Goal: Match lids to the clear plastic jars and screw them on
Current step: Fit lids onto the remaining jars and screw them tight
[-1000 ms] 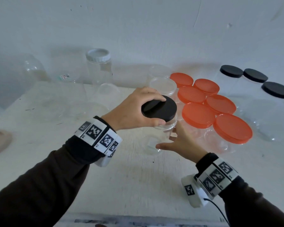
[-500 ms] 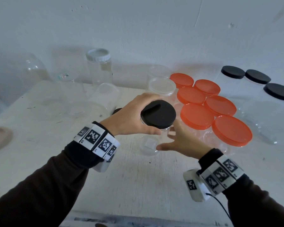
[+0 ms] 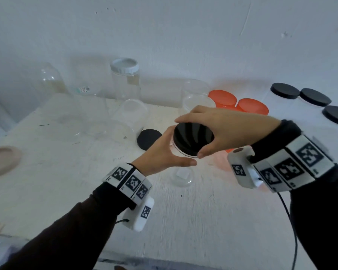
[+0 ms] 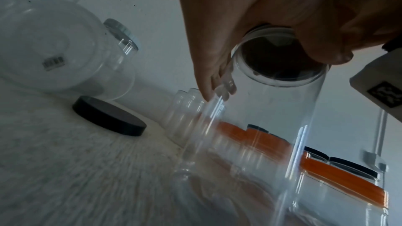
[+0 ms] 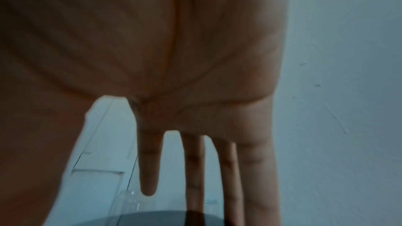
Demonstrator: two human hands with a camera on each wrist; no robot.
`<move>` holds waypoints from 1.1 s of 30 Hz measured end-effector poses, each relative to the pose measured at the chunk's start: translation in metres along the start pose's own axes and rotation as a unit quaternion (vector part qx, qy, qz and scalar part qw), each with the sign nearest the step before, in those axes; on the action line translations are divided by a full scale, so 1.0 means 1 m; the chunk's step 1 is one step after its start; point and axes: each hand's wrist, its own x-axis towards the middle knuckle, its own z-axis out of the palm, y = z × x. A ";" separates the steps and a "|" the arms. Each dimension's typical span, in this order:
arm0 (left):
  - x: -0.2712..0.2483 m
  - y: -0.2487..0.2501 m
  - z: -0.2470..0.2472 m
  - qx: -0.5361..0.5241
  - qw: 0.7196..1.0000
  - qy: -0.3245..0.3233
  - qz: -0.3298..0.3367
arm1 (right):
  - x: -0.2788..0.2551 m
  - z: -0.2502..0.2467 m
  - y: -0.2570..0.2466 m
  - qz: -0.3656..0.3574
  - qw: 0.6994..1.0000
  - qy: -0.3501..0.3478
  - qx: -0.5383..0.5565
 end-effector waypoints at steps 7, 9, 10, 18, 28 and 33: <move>0.001 0.001 -0.003 -0.021 1.000 -0.013 0.018 | 0.005 -0.005 -0.008 -0.012 0.998 -0.045 -0.042; 0.002 0.001 -0.005 -0.020 0.999 -0.014 0.023 | 0.005 -0.005 -0.008 -0.015 0.998 -0.045 -0.032; 0.002 0.000 -0.005 -0.019 0.999 -0.015 0.022 | 0.005 -0.005 -0.008 -0.016 0.998 -0.046 -0.029; 0.002 -0.001 -0.004 -0.033 0.999 -0.013 0.024 | 0.006 -0.004 -0.007 -0.006 0.999 -0.039 -0.001; -0.001 -0.003 0.001 -0.037 0.999 0.010 0.021 | 0.013 0.015 -0.019 0.070 0.982 0.109 -0.136; 0.001 0.000 -0.005 -0.013 1.000 -0.010 0.021 | 0.009 -0.003 -0.012 0.047 0.993 -0.044 -0.099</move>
